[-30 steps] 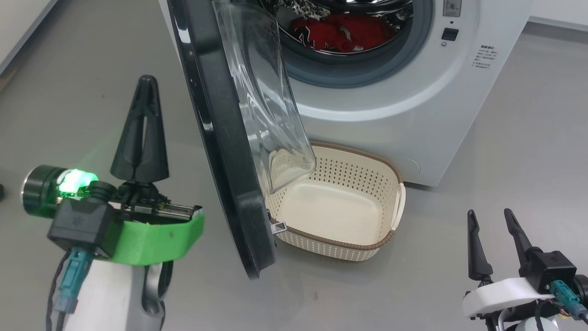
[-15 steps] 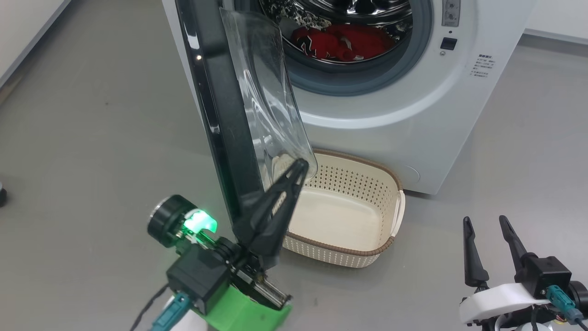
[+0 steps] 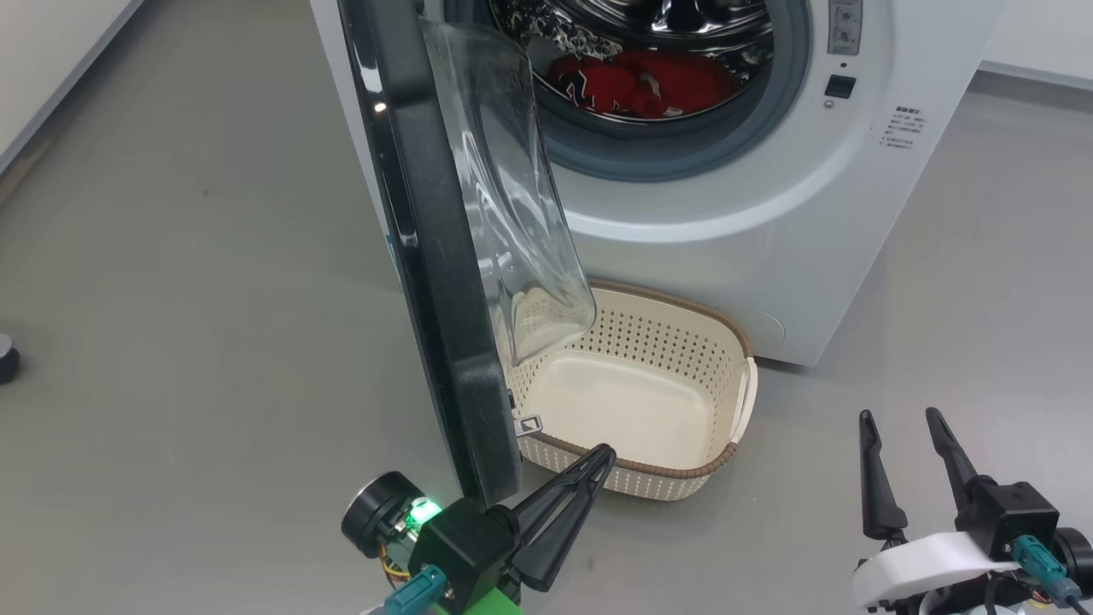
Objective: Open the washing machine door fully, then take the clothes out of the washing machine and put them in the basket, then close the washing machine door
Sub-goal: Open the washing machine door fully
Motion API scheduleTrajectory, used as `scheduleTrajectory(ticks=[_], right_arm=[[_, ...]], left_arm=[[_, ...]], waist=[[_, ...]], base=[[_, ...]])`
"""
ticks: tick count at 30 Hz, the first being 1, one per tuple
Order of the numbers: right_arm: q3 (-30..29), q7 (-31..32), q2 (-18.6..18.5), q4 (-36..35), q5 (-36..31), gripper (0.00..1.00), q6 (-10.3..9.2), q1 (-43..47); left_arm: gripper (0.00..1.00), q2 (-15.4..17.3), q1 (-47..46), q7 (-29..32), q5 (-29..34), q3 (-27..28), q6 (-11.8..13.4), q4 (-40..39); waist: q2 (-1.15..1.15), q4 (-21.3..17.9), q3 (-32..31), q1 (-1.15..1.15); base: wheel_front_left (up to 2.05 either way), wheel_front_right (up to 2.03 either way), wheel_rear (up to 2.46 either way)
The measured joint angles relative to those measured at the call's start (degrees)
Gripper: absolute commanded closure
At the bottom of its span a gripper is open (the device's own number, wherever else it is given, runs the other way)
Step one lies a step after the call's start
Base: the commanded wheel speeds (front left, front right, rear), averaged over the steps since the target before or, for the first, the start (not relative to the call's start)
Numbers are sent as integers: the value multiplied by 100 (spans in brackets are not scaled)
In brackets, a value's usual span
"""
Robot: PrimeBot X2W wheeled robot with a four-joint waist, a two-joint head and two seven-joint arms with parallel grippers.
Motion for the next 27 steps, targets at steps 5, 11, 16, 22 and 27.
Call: scheduleTrajectory(ticks=[5,11,16,22,27], right_arm=[[-18,0,5,-2,-24,0,34,0],[-46,0,16,-8,-58,0,78,-2],[-73,0,20,-11,-63,0,78,-2],[-122,0,25,-12,-68,0,83,-4],[-148,0,30,-13,-71,0,131,-6]], left_arm=[[100,76,89,153,1,35,0,236],[100,83,109,197,22,264,116,503],[100,67,107,192,60,422,259,624],[100,46,98,165,89,516,348,739],[100,36,85,114,98,575,411,781]], waist=[[0,7,35,0],[0,-18,100,0],[0,-39,135,0],[0,-62,169,0],[0,-61,188,0]], base=[[0,0,0],[0,0,0],[0,0,0],[0,0,0],[0,0,0]])
